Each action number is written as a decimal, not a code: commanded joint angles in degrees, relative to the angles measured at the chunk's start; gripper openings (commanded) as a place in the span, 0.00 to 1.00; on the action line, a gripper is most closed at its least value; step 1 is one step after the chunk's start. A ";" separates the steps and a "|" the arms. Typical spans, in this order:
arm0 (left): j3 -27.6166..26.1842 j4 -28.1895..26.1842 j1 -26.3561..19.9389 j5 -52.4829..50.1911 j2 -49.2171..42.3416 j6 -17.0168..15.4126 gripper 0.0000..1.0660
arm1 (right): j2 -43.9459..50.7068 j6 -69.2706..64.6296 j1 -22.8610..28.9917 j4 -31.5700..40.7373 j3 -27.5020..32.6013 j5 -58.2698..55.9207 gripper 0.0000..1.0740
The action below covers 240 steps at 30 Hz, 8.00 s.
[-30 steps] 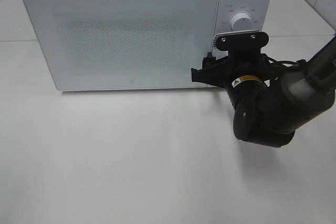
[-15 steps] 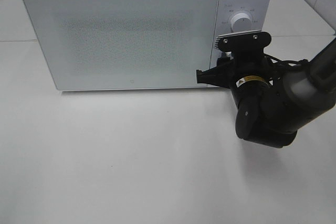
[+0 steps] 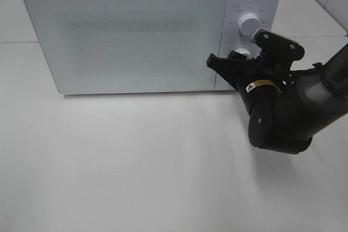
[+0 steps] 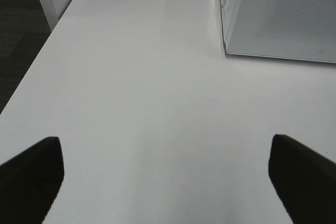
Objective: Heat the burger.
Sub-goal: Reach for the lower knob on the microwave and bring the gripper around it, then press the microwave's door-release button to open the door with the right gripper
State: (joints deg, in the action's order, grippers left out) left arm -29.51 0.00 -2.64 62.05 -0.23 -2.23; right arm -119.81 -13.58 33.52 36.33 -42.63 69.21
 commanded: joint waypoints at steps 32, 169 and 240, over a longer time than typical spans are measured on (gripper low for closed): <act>0.00 0.00 -0.11 -0.92 -0.80 -0.06 0.92 | 0.23 -61.13 0.29 -9.74 -1.83 12.89 0.09; 0.00 0.00 -0.11 -0.92 -0.80 -0.06 0.92 | 108.58 12.38 -20.74 -43.43 10.37 -125.19 0.77; 0.00 0.00 -0.11 -0.92 -0.80 -0.06 0.92 | 86.06 12.66 -29.05 -42.57 9.68 -92.36 0.76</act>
State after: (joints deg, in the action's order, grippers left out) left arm -29.51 0.00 -2.64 62.05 -0.23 -2.23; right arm -31.11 -1.09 4.81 -6.30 -32.66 -26.81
